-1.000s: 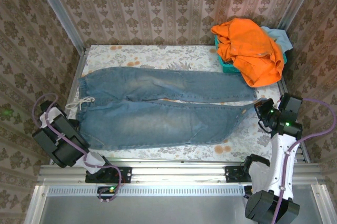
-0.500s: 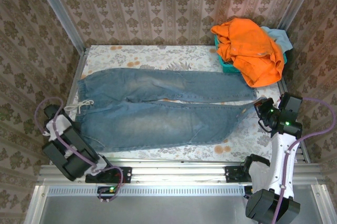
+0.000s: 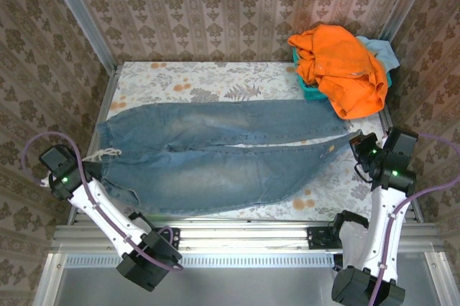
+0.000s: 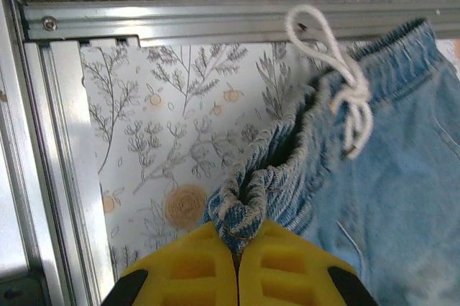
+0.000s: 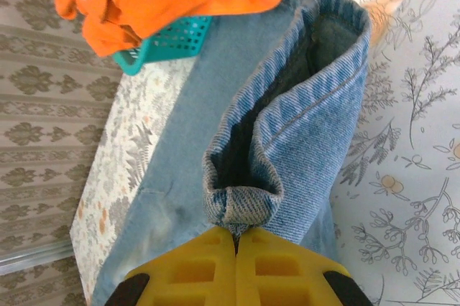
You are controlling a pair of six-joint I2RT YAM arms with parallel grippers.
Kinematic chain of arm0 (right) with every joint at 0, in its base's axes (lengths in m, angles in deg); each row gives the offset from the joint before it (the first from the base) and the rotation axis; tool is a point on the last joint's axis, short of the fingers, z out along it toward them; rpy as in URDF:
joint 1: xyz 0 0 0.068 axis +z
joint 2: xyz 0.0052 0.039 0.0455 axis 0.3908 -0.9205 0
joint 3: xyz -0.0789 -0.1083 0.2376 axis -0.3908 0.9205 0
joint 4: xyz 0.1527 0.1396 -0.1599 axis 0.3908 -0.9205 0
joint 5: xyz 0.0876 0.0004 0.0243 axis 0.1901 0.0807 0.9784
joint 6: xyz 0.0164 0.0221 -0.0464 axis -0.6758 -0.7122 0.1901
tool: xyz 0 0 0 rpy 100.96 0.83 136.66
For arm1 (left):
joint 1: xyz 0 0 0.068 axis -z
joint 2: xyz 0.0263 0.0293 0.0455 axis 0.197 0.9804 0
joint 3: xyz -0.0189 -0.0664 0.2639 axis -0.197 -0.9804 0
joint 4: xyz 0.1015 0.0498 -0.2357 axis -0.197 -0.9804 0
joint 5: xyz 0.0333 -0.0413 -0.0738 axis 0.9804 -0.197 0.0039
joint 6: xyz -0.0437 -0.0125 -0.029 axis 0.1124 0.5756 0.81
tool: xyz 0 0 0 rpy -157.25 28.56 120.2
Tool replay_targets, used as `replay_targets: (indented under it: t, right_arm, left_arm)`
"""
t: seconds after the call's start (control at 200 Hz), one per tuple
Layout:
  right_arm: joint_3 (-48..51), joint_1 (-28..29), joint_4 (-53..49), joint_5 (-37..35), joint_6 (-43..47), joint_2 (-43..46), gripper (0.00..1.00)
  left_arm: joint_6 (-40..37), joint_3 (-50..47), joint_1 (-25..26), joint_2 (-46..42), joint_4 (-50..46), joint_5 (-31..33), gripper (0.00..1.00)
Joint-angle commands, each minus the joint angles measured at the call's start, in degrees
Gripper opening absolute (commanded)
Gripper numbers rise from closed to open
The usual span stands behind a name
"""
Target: Fold and stack the trousers
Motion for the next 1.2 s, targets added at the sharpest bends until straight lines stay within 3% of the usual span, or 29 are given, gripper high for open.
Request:
replay_targets:
  t: [0.0, 0.225, 0.355, 0.5, 0.66, 1.195]
  right_arm:
    - [-3.23, -0.29, -2.69, 1.84, -0.07, 1.29, 0.00]
    - [-7.24, -0.39, -4.68, -1.35, 2.45, 0.10, 0.00]
    - [-6.69, -3.90, -1.07, -1.22, 2.47, -4.26, 0.00]
    - [-5.88, -10.36, 7.33, 3.56, -3.21, -12.89, 0.00]
    - [-6.95, -9.83, 14.50, -0.69, -5.90, -22.54, 0.00]
    - [-23.25, -3.75, 17.83, -11.35, -3.83, -49.05, 0.00]
  left_arm:
    - [-0.66, 3.15, -0.18, -2.27, -6.28, -3.30, 0.00]
    - [-3.25, 13.92, 3.17, 0.83, -9.59, 2.40, 0.00]
    - [-1.44, 16.89, 2.25, 6.73, -4.54, -2.31, 0.00]
    - [-0.16, 19.88, 2.58, 14.89, 1.56, -3.68, 0.00]
    - [0.63, 23.40, 4.93, 23.27, 6.30, -2.88, 0.00]
    - [1.63, 35.00, 11.02, 42.83, 13.00, -0.06, 0.00]
